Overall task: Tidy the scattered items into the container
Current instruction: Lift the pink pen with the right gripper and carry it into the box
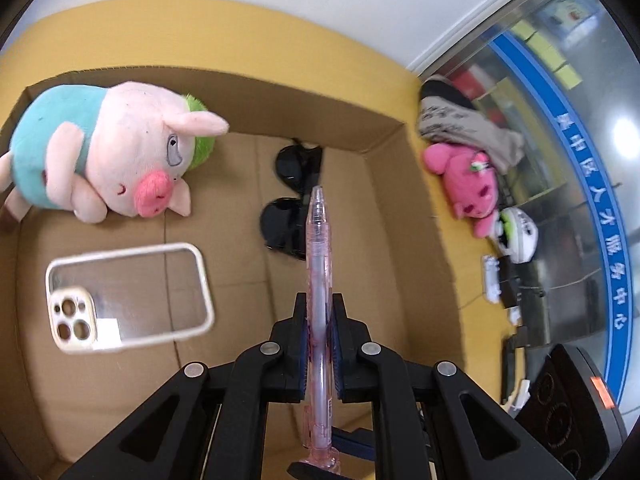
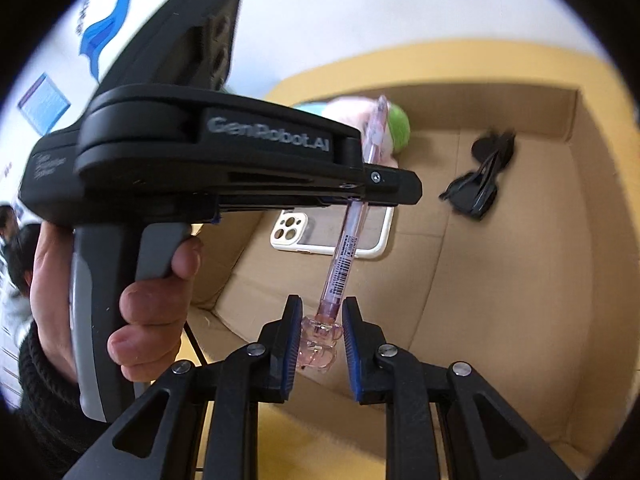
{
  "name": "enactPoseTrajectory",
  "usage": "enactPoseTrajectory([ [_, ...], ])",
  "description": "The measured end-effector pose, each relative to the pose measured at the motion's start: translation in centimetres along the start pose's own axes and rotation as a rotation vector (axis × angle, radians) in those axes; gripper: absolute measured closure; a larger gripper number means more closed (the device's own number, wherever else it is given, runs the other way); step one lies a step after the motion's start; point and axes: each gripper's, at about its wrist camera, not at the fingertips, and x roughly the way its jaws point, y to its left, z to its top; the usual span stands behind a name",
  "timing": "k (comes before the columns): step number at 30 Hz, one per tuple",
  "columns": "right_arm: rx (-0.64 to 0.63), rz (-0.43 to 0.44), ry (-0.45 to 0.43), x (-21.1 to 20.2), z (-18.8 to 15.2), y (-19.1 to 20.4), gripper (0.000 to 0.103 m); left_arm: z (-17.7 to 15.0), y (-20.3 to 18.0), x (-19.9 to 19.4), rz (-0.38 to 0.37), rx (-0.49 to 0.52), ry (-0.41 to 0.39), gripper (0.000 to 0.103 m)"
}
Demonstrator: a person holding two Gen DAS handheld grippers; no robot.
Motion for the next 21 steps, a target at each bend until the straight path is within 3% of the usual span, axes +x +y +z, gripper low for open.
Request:
enactPoseTrajectory([
  [6, 0.087, 0.021, 0.07, 3.2, 1.2, -2.5, 0.083, 1.5, 2.5, 3.8, 0.01, -0.059, 0.063, 0.094],
  [15, 0.157, -0.042, 0.197, 7.4, 2.6, -4.9, 0.083, 2.8, 4.3, 7.9, 0.075, -0.096, 0.152, 0.094],
  [21, 0.172, -0.067, 0.237, 8.4, 3.0, -5.4, 0.083, 3.2, 4.6, 8.1, 0.06, -0.088, 0.162, 0.094],
])
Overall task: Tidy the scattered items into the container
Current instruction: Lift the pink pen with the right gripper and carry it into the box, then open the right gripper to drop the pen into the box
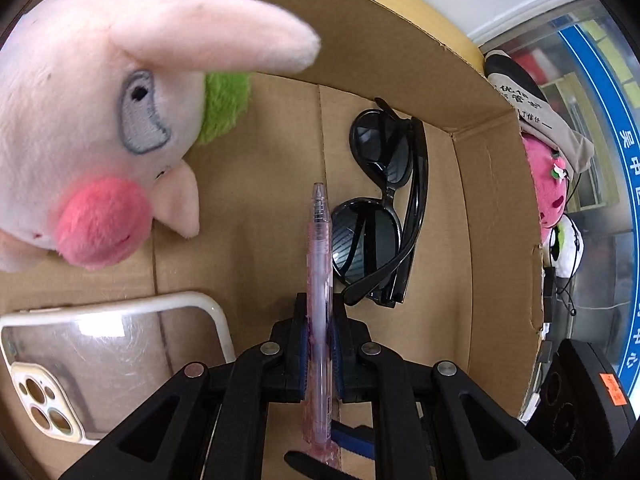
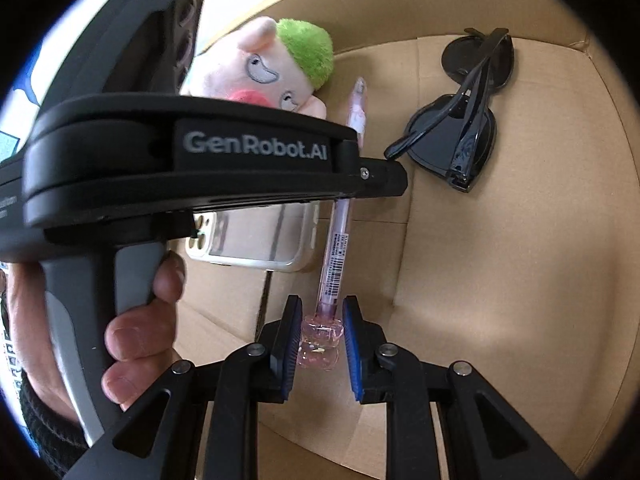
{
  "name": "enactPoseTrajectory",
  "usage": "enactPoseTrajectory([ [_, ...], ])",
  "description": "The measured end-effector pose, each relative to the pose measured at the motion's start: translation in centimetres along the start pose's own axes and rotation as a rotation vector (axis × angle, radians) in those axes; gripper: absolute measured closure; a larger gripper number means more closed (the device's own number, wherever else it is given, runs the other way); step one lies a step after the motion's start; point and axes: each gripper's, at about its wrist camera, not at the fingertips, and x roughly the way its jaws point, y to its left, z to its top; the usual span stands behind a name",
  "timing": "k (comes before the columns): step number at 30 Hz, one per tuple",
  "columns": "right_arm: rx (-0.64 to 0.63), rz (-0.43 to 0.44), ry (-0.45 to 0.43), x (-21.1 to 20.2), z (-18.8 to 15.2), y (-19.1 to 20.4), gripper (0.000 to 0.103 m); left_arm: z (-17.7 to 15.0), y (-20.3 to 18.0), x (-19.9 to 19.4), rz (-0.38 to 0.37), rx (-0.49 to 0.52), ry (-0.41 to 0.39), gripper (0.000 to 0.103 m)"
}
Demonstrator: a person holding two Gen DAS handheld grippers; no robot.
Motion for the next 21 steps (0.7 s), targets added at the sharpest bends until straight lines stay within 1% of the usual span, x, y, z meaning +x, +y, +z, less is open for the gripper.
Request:
enactPoseTrajectory([
  [6, 0.006, -0.005, 0.007, 0.5, -0.3, -0.1, 0.083, 0.0, 0.2, 0.0, -0.005, 0.0, -0.014, 0.093],
  [9, 0.01, -0.001, 0.007, 0.6, -0.5, -0.1, 0.082, -0.2, -0.1, 0.0, 0.025, 0.009, -0.02, 0.093],
  [11, 0.014, 0.005, -0.003, 0.5, -0.7, -0.1, 0.075, -0.2, -0.2, 0.0, 0.035, 0.009, -0.022, 0.093],
  [13, 0.014, -0.002, -0.021, 0.2, -0.9, 0.0, 0.061, -0.2, -0.1, -0.1, 0.04, 0.003, -0.025, 0.093],
  [16, 0.007, -0.009, -0.052, -0.6, -1.5, 0.2, 0.049, -0.5, -0.2, -0.5, 0.041, 0.013, -0.031, 0.092],
  [17, 0.003, -0.02, -0.064, -0.9, -1.8, 0.4, 0.048, -0.6, -0.3, -0.9, 0.039, 0.02, -0.038, 0.09],
  [19, -0.012, -0.034, -0.087, -1.6, -2.5, 0.8, 0.045, -0.9, -0.5, -1.8, 0.034, 0.025, -0.063, 0.075],
  [21, -0.033, -0.049, -0.115, -2.4, -3.6, 1.2, 0.044, -1.4, -0.5, -3.1, 0.033, 0.026, -0.105, 0.052],
])
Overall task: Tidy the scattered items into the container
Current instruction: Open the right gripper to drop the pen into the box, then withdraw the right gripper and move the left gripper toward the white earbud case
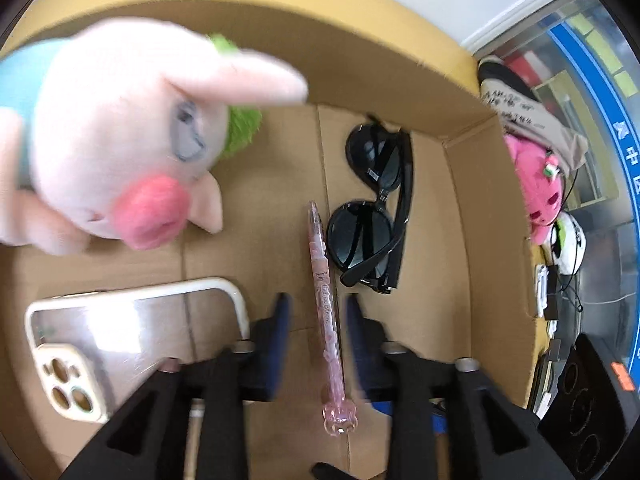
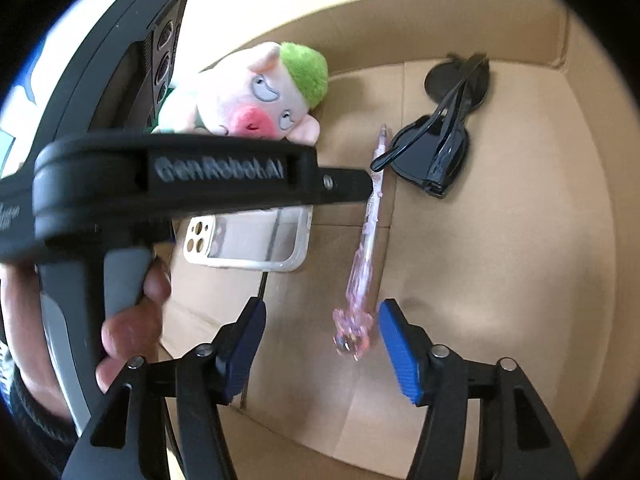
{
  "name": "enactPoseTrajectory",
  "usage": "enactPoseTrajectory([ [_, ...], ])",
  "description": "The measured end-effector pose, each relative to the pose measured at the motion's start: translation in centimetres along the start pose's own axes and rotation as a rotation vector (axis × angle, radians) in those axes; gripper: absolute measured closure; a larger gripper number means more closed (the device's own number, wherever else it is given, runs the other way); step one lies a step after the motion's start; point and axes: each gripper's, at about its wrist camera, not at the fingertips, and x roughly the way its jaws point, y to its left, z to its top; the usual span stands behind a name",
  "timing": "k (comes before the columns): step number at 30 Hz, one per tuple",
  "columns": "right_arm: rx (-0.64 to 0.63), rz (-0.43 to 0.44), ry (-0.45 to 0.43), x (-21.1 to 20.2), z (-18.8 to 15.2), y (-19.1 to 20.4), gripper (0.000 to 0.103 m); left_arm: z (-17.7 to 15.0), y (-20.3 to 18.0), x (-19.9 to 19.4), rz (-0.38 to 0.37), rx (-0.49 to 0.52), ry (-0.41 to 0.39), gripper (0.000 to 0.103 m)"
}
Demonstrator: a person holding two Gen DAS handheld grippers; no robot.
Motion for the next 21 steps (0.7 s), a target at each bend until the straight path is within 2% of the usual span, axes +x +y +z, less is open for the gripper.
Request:
enactPoseTrajectory([
  [3, -0.016, -0.019, -0.048, -1.6, -1.8, 0.4, 0.042, -1.0, 0.0, -2.8, 0.006, 0.016, -0.08, 0.036],
  [7, -0.032, -0.048, -0.128, -3.8, -3.8, 0.6, 0.041, -3.8, 0.1, -8.0, 0.025, 0.054, -0.212, 0.025],
  [9, -0.045, -0.077, -0.177, -5.7, -3.7, 0.4, 0.04, -5.5, 0.0, -10.5, 0.034, 0.073, -0.284, 0.017],
  [12, -0.069, -0.121, -0.242, -8.0, -5.1, 1.8, 0.032, -8.6, -0.5, -14.0, 0.062, 0.12, -0.393, 0.009],
  [14, -0.085, -0.156, -0.276, -9.0, -5.8, 2.8, 0.03, -11.4, -0.6, -16.2, 0.089, 0.142, -0.466, 0.006],
  [17, -0.106, -0.202, -0.302, -10.0, -7.1, 3.6, 0.03, -14.6, -0.9, -17.7, 0.125, 0.156, -0.53, 0.006],
  [21, -0.123, -0.222, -0.311, -10.2, -8.5, 4.8, 0.03, -19.2, -0.5, -18.7, 0.221, 0.131, -0.627, 0.005],
])
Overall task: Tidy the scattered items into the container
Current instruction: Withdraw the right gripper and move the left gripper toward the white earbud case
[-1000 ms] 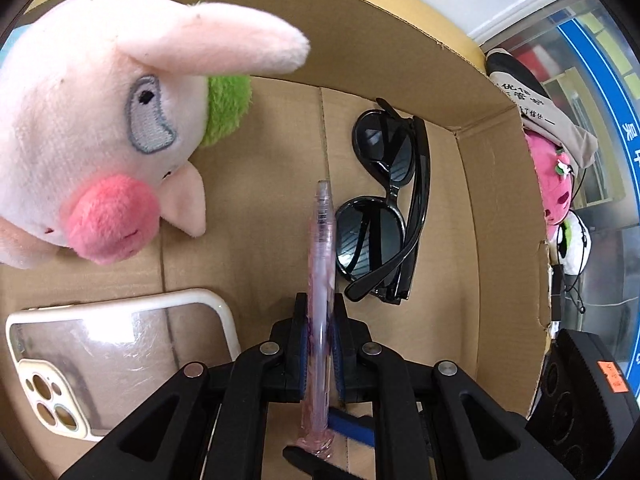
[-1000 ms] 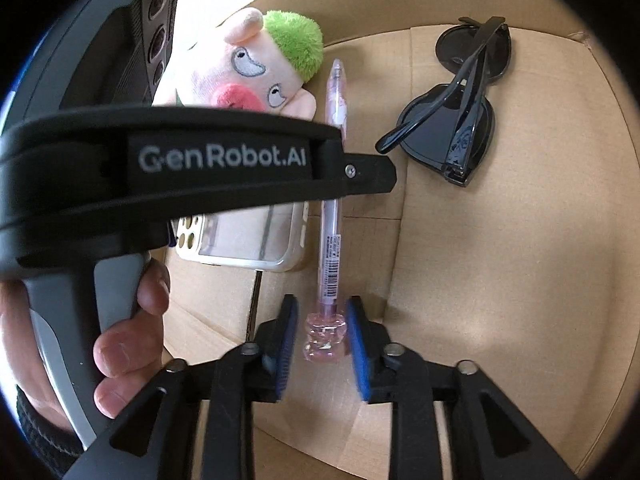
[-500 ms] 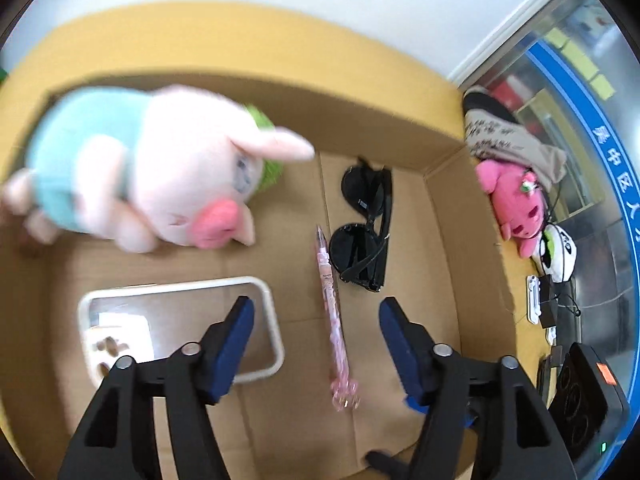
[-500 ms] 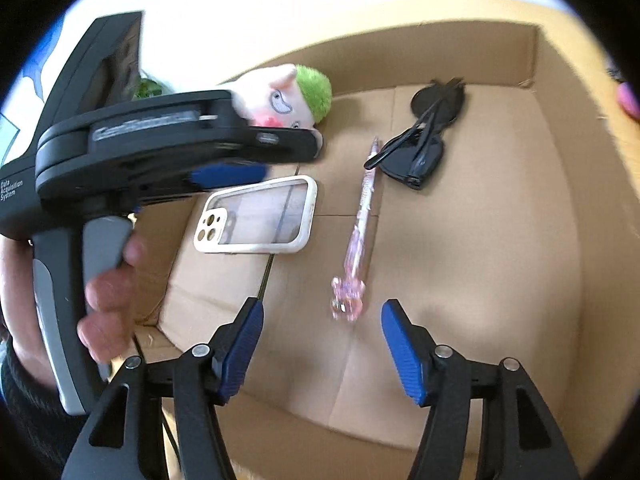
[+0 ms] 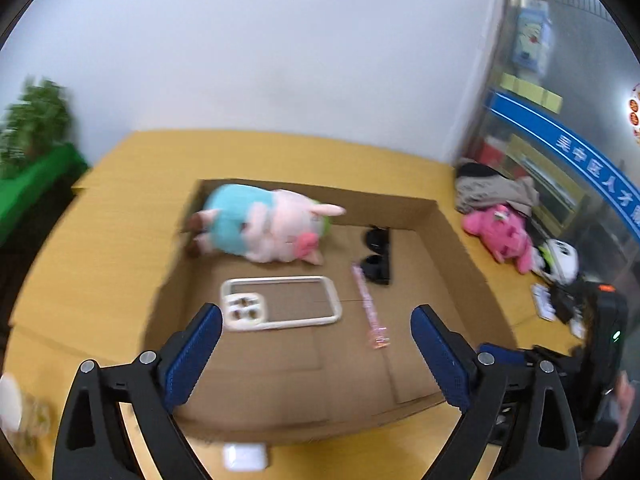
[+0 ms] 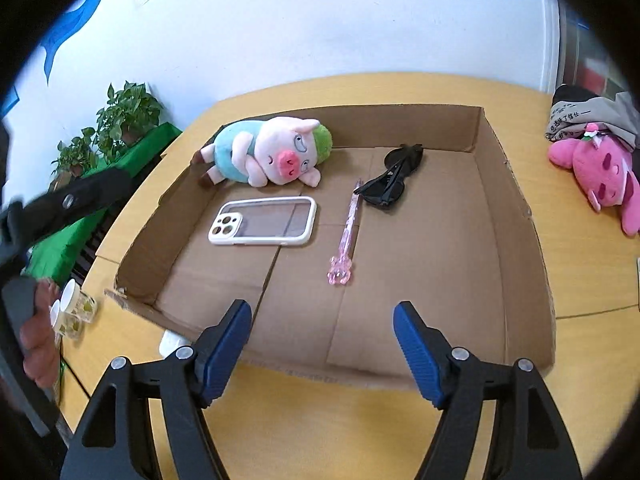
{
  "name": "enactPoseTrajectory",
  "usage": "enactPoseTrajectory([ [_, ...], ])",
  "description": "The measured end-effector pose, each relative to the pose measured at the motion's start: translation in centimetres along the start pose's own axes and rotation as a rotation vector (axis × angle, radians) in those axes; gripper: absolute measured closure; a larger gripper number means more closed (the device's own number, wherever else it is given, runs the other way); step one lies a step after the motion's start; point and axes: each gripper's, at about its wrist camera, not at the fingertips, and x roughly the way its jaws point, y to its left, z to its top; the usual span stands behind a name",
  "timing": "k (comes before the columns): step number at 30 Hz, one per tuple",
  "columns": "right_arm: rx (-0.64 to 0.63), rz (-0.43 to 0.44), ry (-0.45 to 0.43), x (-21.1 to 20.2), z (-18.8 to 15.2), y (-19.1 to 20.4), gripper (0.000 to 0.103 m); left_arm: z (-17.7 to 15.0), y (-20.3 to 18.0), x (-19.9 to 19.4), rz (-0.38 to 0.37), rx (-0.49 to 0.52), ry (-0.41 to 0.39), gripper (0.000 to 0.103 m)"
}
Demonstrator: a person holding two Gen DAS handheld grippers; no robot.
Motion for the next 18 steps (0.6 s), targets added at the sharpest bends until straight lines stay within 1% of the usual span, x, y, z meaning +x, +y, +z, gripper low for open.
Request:
enactPoseTrajectory([
  [2, -0.006, -0.006, -0.005, 0.0, -0.6, 0.4, 0.03, -1.3, 0.1, -0.9, 0.013, 0.007, -0.008, 0.005],
  [8, -0.014, -0.034, -0.013, -0.9, -2.0, 1.0, 0.03, -4.4, -0.9, -1.9, 0.017, 0.044, 0.02, 0.006],
  [15, -0.026, -0.068, -0.035, -2.1, -2.6, 1.1, 0.03, -5.3, -1.7, -2.6, -0.001, 0.05, 0.012, 0.005],
  [18, -0.021, -0.075, -0.039, -2.4, -2.8, 0.9, 0.03, -5.5, -1.9, -2.8, 0.003, 0.057, 0.009, 0.005],
])
